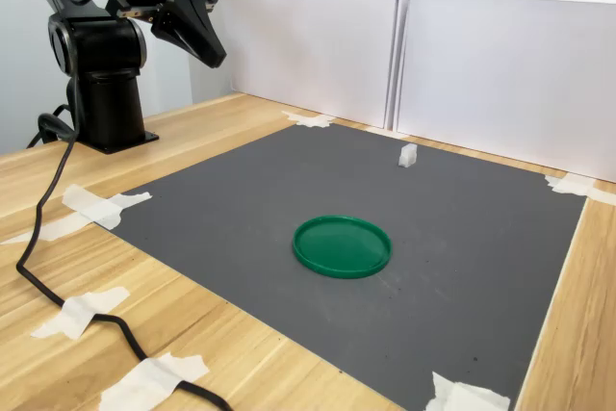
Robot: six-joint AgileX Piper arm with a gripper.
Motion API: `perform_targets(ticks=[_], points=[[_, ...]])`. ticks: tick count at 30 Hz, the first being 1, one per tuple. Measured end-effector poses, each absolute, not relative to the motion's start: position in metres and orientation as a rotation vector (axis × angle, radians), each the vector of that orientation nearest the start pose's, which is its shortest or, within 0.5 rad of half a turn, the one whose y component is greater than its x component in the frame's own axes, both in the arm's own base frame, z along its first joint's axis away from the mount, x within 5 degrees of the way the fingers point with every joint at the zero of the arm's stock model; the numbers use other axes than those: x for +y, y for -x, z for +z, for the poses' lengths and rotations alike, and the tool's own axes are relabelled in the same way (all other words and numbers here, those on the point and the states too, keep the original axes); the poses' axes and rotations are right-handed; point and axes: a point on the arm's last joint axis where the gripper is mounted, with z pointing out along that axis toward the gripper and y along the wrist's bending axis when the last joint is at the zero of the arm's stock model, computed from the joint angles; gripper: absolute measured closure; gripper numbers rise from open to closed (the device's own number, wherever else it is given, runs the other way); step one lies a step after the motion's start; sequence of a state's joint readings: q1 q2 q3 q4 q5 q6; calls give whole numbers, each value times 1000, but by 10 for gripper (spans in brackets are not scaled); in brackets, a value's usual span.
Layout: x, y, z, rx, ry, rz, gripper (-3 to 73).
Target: Grasp a white terminal and put it on the green lid.
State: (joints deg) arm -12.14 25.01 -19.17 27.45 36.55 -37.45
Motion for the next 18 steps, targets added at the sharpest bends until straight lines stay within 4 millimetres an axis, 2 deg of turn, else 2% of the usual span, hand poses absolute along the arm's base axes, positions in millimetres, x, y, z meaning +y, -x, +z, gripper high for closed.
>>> perform_targets(ticks=[8,18], points=[[2,-123,272,2202,191,94,711],[-3,-180,320,2276,481,110,711]])
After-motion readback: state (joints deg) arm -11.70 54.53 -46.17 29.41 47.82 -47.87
